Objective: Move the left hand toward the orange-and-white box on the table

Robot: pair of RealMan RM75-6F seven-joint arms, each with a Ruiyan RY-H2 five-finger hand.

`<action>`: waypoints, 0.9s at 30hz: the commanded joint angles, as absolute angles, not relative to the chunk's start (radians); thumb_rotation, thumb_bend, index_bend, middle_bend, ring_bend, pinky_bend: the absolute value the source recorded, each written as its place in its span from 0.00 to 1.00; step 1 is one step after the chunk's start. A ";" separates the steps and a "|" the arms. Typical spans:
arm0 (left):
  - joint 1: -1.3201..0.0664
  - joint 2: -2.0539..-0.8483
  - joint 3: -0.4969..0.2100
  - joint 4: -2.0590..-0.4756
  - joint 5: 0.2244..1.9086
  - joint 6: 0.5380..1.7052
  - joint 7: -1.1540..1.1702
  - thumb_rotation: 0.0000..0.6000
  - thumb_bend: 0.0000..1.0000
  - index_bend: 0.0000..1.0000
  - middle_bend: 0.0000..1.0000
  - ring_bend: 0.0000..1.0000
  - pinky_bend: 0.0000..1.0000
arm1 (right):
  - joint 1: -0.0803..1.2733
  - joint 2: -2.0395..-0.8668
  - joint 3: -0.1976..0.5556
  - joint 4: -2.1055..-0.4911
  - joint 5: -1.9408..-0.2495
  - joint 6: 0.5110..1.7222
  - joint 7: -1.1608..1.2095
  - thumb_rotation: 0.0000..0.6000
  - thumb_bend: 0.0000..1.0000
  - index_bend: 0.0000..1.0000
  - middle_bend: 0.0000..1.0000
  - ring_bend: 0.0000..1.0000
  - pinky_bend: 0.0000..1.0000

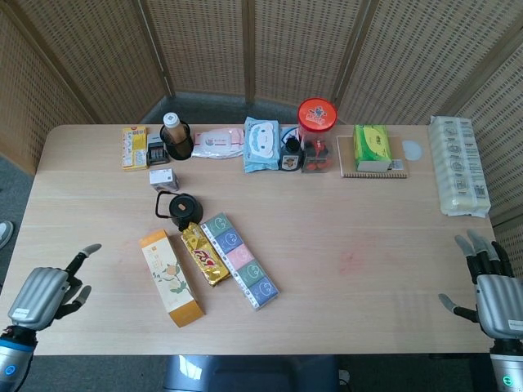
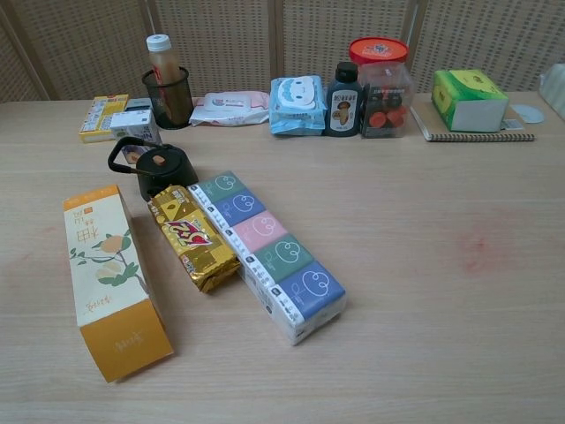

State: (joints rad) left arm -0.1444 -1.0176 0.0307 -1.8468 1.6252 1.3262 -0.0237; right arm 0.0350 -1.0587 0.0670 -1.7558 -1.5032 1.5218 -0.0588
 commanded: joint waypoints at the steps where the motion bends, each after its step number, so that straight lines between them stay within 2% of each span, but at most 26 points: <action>1: -0.266 -0.930 0.037 -1.967 1.525 1.092 -0.034 1.00 0.41 0.12 1.00 1.00 1.00 | 0.036 -1.060 0.066 -1.757 -1.500 1.517 -0.063 1.00 0.02 0.00 0.00 0.00 0.00; 5: -0.320 -0.924 0.032 -2.004 1.464 0.995 0.032 1.00 0.41 0.12 1.00 1.00 1.00 | 0.038 -1.062 0.068 -1.756 -1.489 1.510 -0.069 1.00 0.02 0.00 0.00 0.00 0.00; 10: -0.403 -0.951 0.022 -2.039 1.306 0.853 0.138 1.00 0.41 0.12 1.00 1.00 1.00 | 0.041 -1.063 0.068 -1.757 -1.483 1.502 -0.074 1.00 0.02 0.00 0.00 0.00 0.00; 22: -0.504 -1.052 0.033 -2.062 0.988 0.863 0.422 1.00 0.41 0.12 1.00 1.00 1.00 | 0.041 -1.052 0.071 -1.761 -1.474 1.497 -0.058 1.00 0.02 0.00 0.00 0.00 0.00; 27: -0.535 -1.077 0.044 -2.058 0.909 0.888 0.484 1.00 0.41 0.12 1.00 1.00 1.00 | 0.041 -1.047 0.069 -1.763 -1.477 1.496 -0.050 1.00 0.02 0.00 0.00 0.00 0.00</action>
